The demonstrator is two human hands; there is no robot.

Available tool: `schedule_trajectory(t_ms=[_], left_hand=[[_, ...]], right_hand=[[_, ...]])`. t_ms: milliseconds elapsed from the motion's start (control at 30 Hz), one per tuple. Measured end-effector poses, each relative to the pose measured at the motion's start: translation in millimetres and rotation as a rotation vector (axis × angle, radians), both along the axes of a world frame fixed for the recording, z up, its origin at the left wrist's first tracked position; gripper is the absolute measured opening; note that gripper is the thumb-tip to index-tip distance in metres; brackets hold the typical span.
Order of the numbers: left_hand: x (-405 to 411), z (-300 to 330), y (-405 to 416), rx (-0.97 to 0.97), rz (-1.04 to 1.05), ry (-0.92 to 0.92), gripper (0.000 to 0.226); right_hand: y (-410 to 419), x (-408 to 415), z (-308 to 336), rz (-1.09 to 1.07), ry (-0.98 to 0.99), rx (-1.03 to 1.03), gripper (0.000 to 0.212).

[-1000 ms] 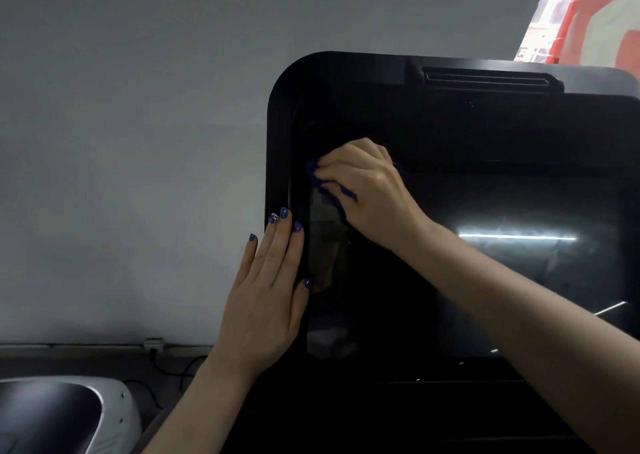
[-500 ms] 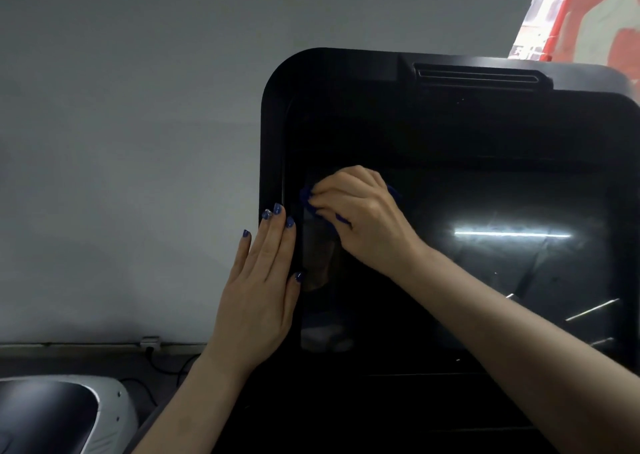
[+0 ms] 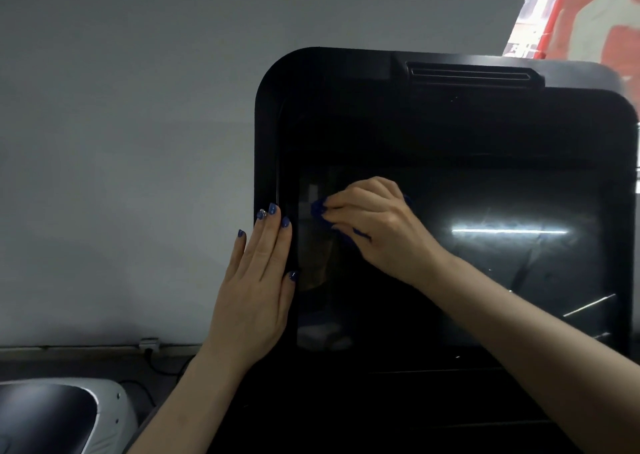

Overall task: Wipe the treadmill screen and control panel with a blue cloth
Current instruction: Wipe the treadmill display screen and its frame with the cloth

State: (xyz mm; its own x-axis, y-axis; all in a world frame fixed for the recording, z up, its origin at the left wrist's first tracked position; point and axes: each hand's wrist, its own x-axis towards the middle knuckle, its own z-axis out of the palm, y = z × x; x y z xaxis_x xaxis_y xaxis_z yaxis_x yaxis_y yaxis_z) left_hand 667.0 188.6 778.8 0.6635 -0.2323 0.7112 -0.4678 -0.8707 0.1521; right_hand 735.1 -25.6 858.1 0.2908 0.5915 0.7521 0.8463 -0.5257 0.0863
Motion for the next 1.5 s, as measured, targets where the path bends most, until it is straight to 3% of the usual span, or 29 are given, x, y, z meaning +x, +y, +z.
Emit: schedule_trajectory(t_ms=[133,333,700,967,1133,1300,1500], left_hand=[[0.8,0.7,-1.8,0.029,0.038,-0.005,0.059],[-3.1,3.8,-9.4,0.062,0.101,0.012,0.066],[-0.8,0.3,-8.1,0.094,0.137,-0.008,0.066],[-1.9,1.1,-24.3,0.139,0.135,-0.045,0.067],[-1.3,-0.7,-24.9,0.142,0.123,-0.047,0.065],[-2.4,-0.8,-24.4,0.158,0.126,-0.040,0.066],[-4.5,-0.1,-24.7,0.195,0.151,-0.046,0.063]], right_hand=[[-7.1,2.4,0.1,-0.042,-0.016,0.119,0.011],[-9.6,2.1,-2.1,-0.006,-0.002,0.019,0.014],[-60.7,-4.9,-9.9,-0.128,-0.040,0.169,0.009],[-74.2,-14.0,-15.1,-0.155,0.001,0.128,0.014],[-72.0,-11.0,-14.1,-0.217,-0.023,0.249,0.009],[-86.6,-13.4,-16.4,-0.168,0.009,0.157,0.011],[-85.2,-8.6,-15.3,-0.249,-0.014,0.264,0.009]])
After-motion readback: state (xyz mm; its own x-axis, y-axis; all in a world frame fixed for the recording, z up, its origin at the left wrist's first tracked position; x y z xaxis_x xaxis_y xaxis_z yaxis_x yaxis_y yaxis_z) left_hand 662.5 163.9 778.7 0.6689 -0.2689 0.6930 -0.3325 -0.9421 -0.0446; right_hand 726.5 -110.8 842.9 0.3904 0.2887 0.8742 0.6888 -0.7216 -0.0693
